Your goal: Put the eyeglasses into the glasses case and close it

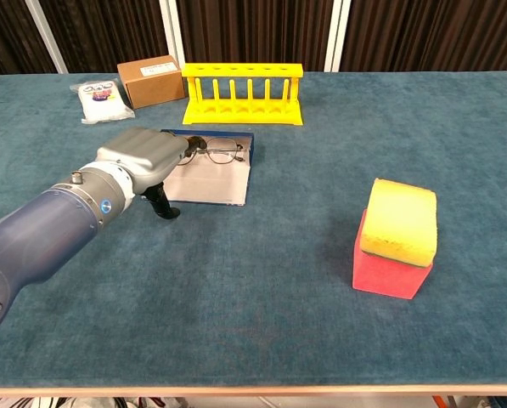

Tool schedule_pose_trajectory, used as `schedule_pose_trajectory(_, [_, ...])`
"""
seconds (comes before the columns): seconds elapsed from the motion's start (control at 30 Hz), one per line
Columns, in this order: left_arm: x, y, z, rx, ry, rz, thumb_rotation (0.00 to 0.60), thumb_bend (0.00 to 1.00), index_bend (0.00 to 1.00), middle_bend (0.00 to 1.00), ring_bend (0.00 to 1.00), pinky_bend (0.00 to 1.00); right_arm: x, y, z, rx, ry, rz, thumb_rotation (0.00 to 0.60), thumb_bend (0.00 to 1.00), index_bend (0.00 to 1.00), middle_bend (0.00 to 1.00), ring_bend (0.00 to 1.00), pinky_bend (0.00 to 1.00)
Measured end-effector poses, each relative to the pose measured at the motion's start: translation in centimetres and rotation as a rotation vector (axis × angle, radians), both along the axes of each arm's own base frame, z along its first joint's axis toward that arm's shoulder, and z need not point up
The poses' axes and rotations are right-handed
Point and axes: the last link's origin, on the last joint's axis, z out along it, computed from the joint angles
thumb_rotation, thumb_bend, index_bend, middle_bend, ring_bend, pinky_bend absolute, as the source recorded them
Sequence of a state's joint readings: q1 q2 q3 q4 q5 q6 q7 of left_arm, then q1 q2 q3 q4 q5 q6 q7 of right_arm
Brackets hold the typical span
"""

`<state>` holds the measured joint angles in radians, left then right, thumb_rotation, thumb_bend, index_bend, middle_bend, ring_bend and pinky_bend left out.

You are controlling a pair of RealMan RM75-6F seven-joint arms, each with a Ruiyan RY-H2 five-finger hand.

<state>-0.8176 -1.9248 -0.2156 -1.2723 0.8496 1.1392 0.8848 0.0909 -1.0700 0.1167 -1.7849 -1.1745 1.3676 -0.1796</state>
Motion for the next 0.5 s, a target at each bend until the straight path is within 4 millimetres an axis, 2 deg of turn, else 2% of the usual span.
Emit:
schedule_pose_trajectory(0.27, [0.13, 0.39, -0.03, 0.012, 0.007, -0.01, 0.6, 0.21, 0.14, 0.19, 0.07, 0.13, 0.02, 0.01, 0.01, 0.001, -0.002, 0.0, 0.6, 0.0, 0.0, 0.0, 0.0, 0.21])
schedule_pose_trajectory(0.5, [0.26, 0.92, -0.11, 0.026, 0.029, -0.018, 0.6, 0.21, 0.15, 0.19, 0.07, 0.13, 0.0, 0.01, 0.02, 0.0, -0.001, -0.002, 0.6, 0.0, 0.0, 0.0, 0.0, 0.21])
